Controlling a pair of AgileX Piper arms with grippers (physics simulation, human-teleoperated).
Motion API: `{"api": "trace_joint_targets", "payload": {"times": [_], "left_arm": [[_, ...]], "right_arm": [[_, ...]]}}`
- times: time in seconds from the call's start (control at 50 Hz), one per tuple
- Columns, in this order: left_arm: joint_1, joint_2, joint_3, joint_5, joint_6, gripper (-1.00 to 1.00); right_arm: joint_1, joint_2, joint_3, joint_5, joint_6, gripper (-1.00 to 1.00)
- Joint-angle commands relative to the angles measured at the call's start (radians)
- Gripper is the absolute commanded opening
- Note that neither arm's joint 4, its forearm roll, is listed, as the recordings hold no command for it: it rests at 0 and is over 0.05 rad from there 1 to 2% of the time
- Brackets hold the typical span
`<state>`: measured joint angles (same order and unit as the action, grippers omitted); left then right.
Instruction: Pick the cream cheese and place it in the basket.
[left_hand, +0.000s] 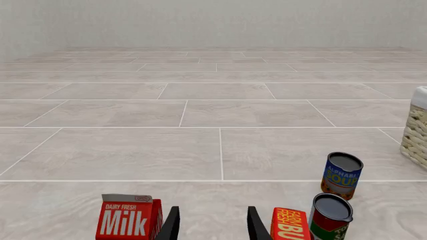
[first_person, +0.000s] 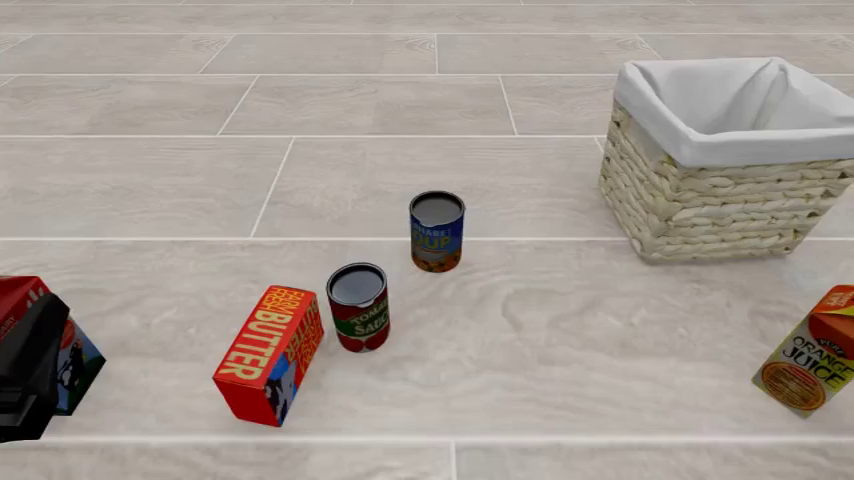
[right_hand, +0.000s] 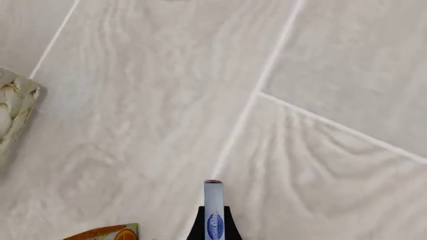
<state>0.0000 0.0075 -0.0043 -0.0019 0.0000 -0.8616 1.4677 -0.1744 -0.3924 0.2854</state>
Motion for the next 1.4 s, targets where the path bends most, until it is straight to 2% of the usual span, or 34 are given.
{"api": "trace_joint_targets", "payload": {"times": [0.02, 0.04, 0.08, 0.34, 0.42, 0.48, 0.52, 0.6, 0.78, 0.86, 1.02, 1.14, 1.18, 1.28, 1.34, 1.4], "left_arm": [[0.000, 0.000, 0.000, 0.000, 0.000, 1.00], [0.000, 0.000, 0.000, 0.000, 0.000, 1.00], [0.000, 0.000, 0.000, 0.000, 0.000, 1.00], [0.000, 0.000, 0.000, 0.000, 0.000, 1.00], [0.000, 0.000, 0.000, 0.000, 0.000, 1.00], [0.000, 0.000, 0.000, 0.000, 0.000, 1.00], [0.000, 0.000, 0.000, 0.000, 0.000, 1.00], [0.000, 0.000, 0.000, 0.000, 0.000, 1.00], [0.000, 0.000, 0.000, 0.000, 0.000, 1.00], [0.000, 0.000, 0.000, 0.000, 0.000, 1.00], [0.000, 0.000, 0.000, 0.000, 0.000, 1.00], [0.000, 0.000, 0.000, 0.000, 0.000, 1.00], [0.000, 0.000, 0.000, 0.000, 0.000, 1.00], [0.000, 0.000, 0.000, 0.000, 0.000, 1.00], [0.000, 0.000, 0.000, 0.000, 0.000, 1.00], [0.000, 0.000, 0.000, 0.000, 0.000, 1.00]], "right_arm": [[-0.043, -0.114, -0.017, 0.103, 0.038, -1.00], [-0.067, -0.159, -0.023, 0.133, 0.018, -1.00], [-0.059, -0.166, -0.026, 0.143, 0.045, -1.00], [-0.079, -0.327, -0.070, 0.278, 0.038, -1.00], [-0.094, -0.414, -0.097, 0.340, 0.006, -1.00], [-0.092, -0.455, -0.116, 0.377, 0.003, -1.00], [-0.124, -0.497, -0.136, 0.406, -0.041, -1.00], [-0.128, -0.512, -0.144, 0.418, -0.034, -1.00], [-0.102, -0.601, -0.183, 0.496, -0.009, -1.00], [-0.105, -0.636, -0.199, 0.523, -0.030, -1.00], [-0.055, -0.742, -0.267, 0.611, -0.024, -1.00], [-0.034, -0.762, -0.292, 0.632, -0.030, -1.00], [-0.022, -0.769, -0.297, 0.640, -0.017, -1.00], [-0.001, -0.817, -0.333, 0.667, -0.038, -1.00], [0.007, -0.879, -0.394, 0.706, -0.089, -1.00], [0.031, -0.880, -0.434, 0.735, -0.073, -1.00]]}}
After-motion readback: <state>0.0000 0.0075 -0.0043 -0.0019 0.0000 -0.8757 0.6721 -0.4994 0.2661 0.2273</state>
